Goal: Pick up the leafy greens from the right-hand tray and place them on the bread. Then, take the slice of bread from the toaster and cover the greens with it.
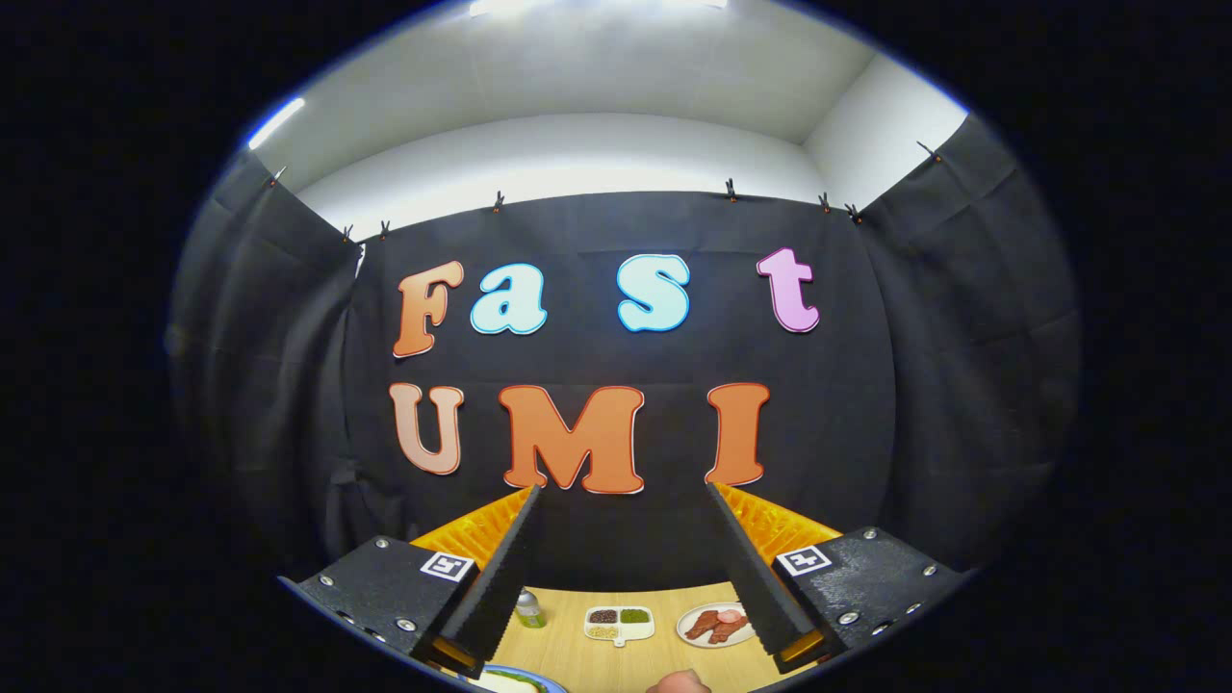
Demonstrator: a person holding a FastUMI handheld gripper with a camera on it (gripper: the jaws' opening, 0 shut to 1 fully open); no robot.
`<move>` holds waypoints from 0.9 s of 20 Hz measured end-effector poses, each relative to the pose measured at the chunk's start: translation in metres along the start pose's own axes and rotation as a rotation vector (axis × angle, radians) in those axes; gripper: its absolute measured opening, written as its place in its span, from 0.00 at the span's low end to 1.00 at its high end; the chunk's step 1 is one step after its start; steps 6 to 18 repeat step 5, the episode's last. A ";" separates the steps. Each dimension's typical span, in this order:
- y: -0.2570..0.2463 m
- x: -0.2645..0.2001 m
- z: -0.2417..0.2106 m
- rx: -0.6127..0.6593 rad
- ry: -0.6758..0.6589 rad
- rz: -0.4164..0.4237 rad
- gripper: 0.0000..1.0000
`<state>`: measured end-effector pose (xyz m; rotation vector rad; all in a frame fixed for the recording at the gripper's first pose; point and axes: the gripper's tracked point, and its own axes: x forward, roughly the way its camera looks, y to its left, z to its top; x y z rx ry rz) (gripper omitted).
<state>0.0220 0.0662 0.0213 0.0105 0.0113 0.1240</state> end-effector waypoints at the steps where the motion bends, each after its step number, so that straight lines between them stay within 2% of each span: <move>1: 0.000 0.000 -0.002 -0.009 0.002 -0.004 0.98; 18: 0.004 -0.005 -0.002 -0.024 0.010 0.002 0.98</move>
